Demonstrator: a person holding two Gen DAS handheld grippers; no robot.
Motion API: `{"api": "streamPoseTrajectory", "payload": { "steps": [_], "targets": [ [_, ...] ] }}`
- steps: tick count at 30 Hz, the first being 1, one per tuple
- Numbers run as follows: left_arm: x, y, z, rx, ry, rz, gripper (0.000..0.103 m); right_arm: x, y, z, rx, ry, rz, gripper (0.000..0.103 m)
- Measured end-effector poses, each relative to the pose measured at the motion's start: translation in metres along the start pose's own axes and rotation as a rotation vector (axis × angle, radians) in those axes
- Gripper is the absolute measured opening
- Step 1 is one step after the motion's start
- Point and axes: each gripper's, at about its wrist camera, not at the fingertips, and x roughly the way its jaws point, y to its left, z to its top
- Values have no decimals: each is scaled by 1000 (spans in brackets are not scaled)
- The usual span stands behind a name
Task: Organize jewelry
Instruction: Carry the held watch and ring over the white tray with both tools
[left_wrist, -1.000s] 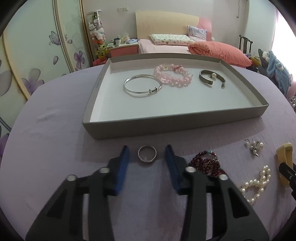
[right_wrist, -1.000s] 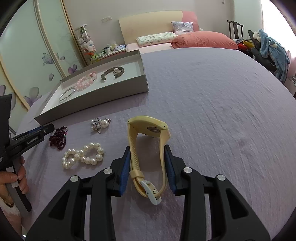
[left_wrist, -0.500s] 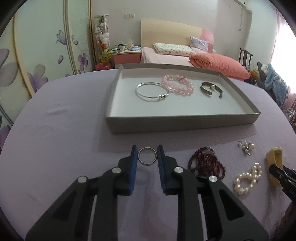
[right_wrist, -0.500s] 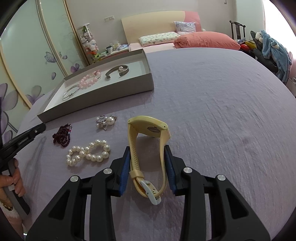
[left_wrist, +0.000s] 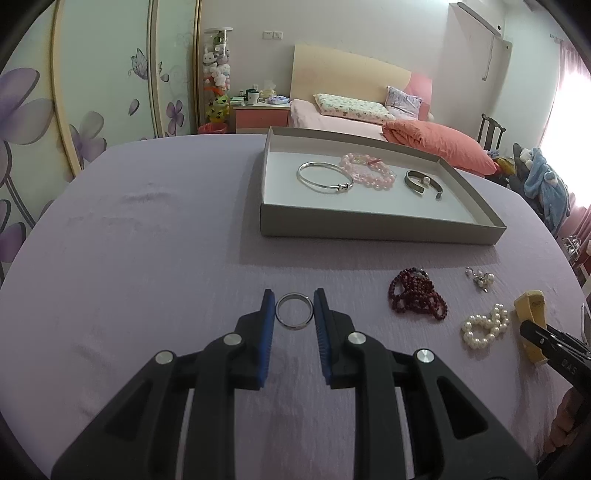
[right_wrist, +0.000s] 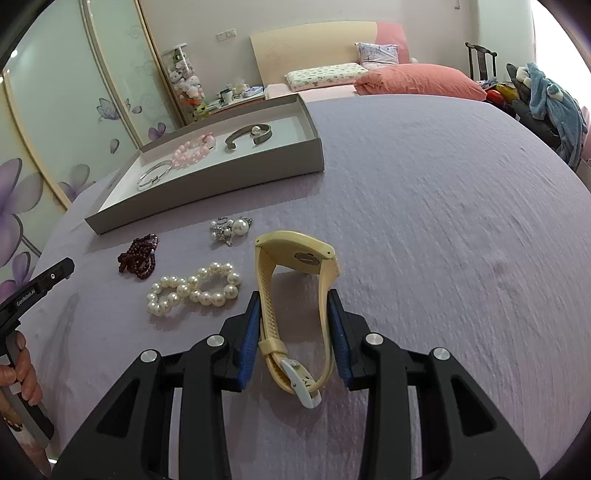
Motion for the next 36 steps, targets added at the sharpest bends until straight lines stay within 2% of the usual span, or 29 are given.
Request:
{"api": "streamPoseTrajectory", "payload": {
  "steps": [9, 13, 16, 23, 29, 36],
  "targets": [
    [-7, -3, -11, -18, 3, -27, 22, -2, 4, -3, -1, -2, 5, 36],
    [-14, -5, -10, -26, -18, -33, 22, -11, 8, 0, -9, -47, 18, 36],
    [-23, -7, -7, -23, -66, -35, 22, -22, 14, 7, -24, -104, 33, 36],
    [-45, -24, 7, 31, -235, -39, 22, -36, 35, 29, -76, -240, 62, 36],
    [-42, -35, 31, 58, -306, -61, 22, -38, 49, 50, -121, -340, 73, 36],
    [-25, -39, 57, 67, -365, -49, 22, -28, 55, 72, -160, -424, 80, 36]
  ]
}}
